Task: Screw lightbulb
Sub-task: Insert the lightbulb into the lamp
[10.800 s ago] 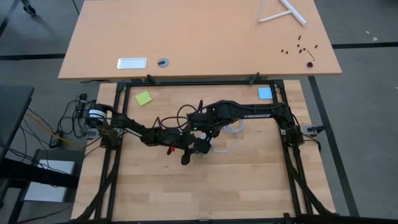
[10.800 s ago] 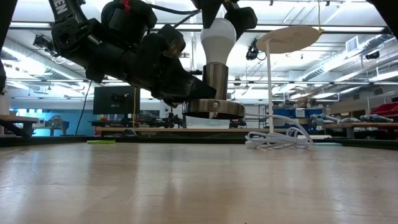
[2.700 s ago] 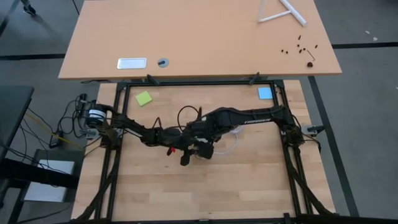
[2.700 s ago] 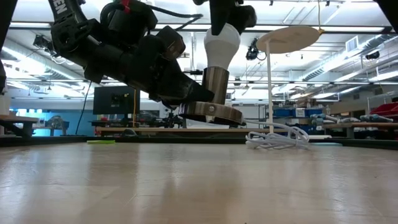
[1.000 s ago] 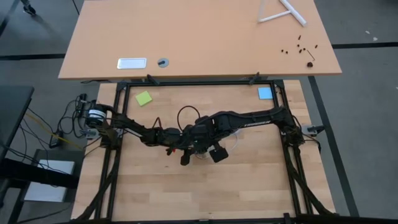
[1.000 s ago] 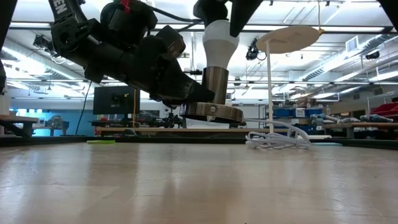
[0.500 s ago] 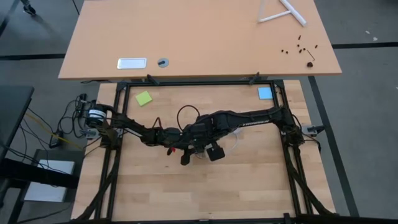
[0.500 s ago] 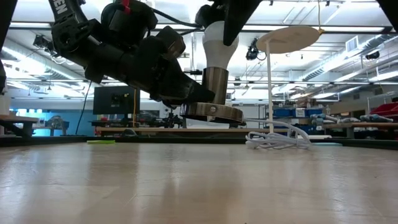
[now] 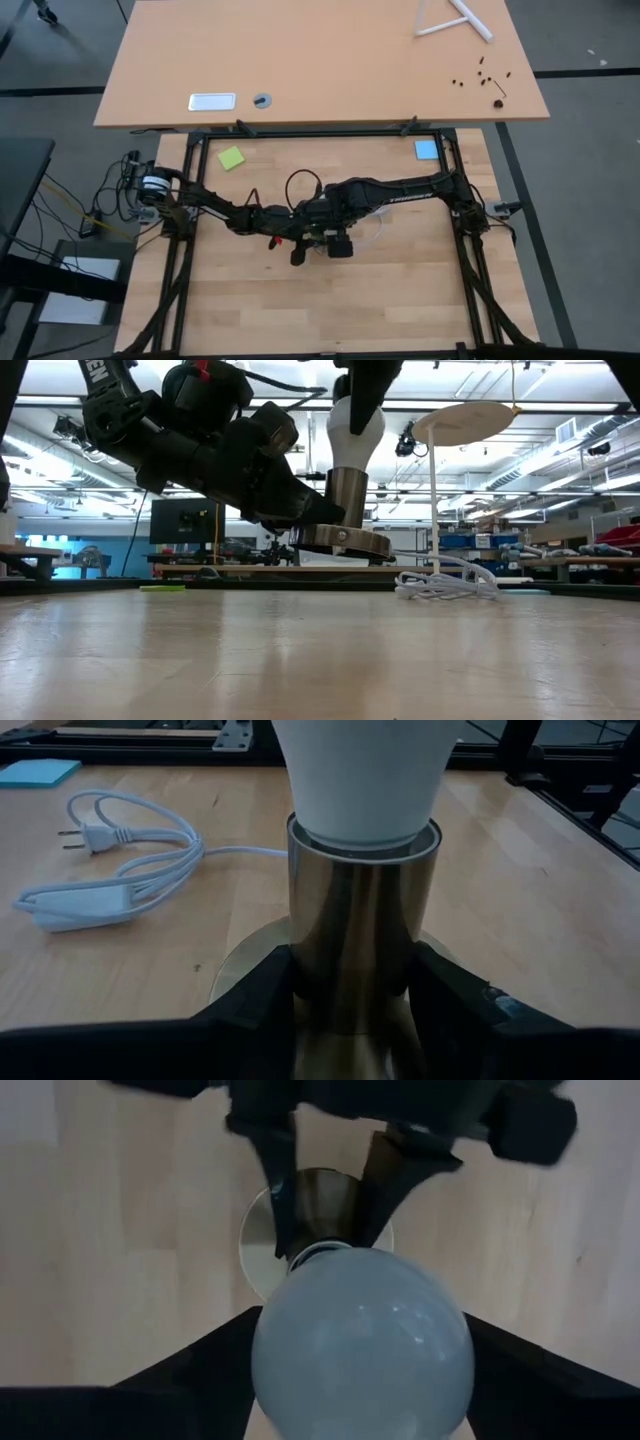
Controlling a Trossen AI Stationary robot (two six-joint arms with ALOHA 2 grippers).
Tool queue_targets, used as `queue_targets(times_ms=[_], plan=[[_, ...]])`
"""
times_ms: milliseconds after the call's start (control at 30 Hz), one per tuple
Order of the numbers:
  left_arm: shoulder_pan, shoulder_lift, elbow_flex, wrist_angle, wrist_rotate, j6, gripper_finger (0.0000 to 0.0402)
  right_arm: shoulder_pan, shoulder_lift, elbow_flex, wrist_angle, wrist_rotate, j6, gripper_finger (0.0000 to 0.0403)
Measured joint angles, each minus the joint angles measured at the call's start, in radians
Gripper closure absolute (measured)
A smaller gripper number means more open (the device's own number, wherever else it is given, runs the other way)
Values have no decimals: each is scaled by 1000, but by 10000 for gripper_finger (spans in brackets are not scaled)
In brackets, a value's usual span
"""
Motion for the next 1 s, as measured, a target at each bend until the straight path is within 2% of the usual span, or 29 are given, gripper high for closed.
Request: queue_targets(times_ms=[233,333,500,800,1000], plan=[[0,0,0,-1,0,-4,243,-14,0,0,-24,-38,450,104],[-1,0,0,0,5,-8,243,-21,0,0,-23,-89,547,108],[-2,0,0,6,2,2,243,-21,0,0,0,-134,517,87],[-1,0,0,3,-3,2,243,-19,0,0,-18,-134,344,29],[-1,0,0,4,-2,0,243,-19,0,0,-10,-127,114,14]])
